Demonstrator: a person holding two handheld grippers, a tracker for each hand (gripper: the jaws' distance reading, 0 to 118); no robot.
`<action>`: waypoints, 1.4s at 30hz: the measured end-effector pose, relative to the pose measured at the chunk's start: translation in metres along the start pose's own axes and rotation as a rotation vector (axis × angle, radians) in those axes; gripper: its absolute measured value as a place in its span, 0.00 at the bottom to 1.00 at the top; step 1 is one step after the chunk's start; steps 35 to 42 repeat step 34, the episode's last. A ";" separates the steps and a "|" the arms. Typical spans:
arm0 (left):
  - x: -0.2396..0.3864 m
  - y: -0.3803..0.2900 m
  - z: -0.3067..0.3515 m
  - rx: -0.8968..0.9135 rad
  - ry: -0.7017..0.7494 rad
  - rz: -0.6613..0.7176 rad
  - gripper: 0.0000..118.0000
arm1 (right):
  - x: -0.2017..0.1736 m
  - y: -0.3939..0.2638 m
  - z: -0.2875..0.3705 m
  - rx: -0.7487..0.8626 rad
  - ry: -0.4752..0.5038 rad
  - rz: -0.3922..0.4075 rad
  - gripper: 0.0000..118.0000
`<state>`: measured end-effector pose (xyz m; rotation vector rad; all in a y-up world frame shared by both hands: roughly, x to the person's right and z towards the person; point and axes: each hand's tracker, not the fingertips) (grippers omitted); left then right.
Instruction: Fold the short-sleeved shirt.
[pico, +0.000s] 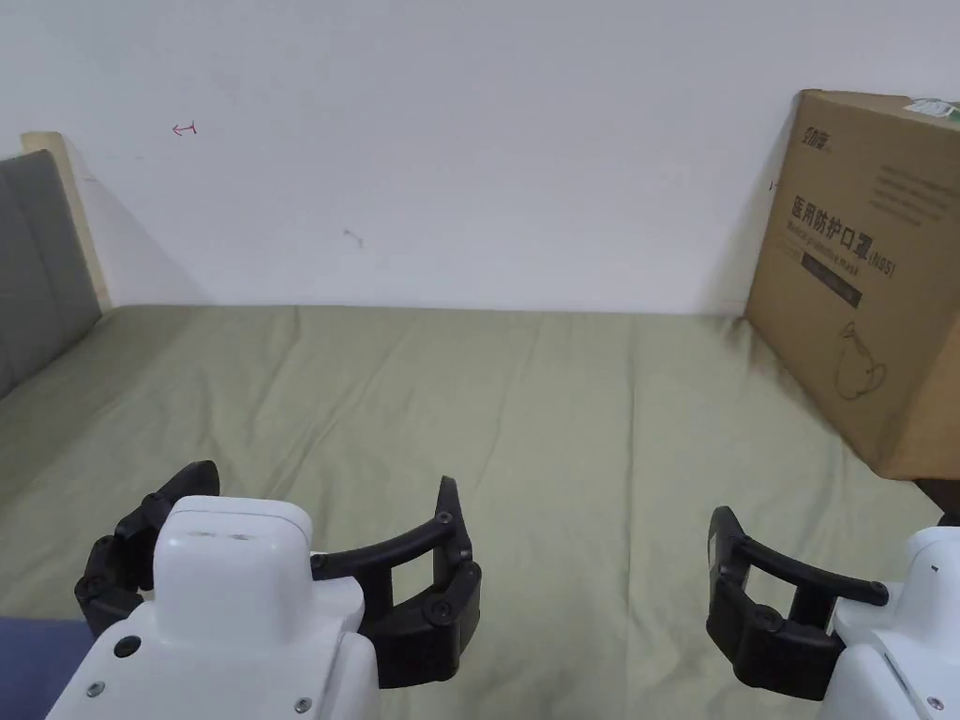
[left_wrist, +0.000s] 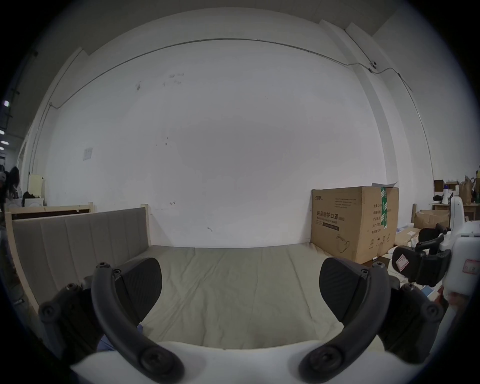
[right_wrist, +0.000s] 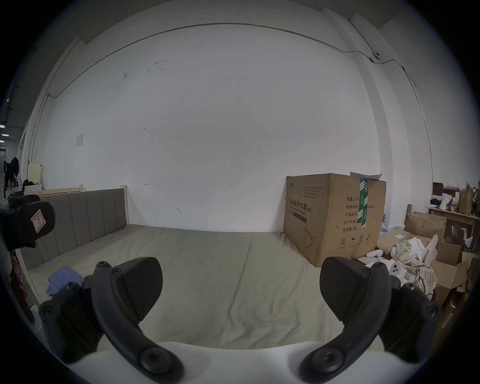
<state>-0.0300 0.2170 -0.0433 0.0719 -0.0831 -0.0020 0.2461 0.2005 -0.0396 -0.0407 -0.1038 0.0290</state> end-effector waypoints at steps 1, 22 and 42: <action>-0.001 0.000 -0.001 -0.010 -0.016 0.014 1.00 | 0.000 0.000 0.000 -0.001 0.002 0.000 1.00; 0.002 0.008 -0.016 -0.168 0.009 0.152 1.00 | -0.004 -0.004 -0.005 -0.039 0.022 0.022 1.00; 0.004 0.012 -0.015 -0.158 0.004 0.184 1.00 | -0.006 -0.007 -0.005 -0.050 0.029 0.025 1.00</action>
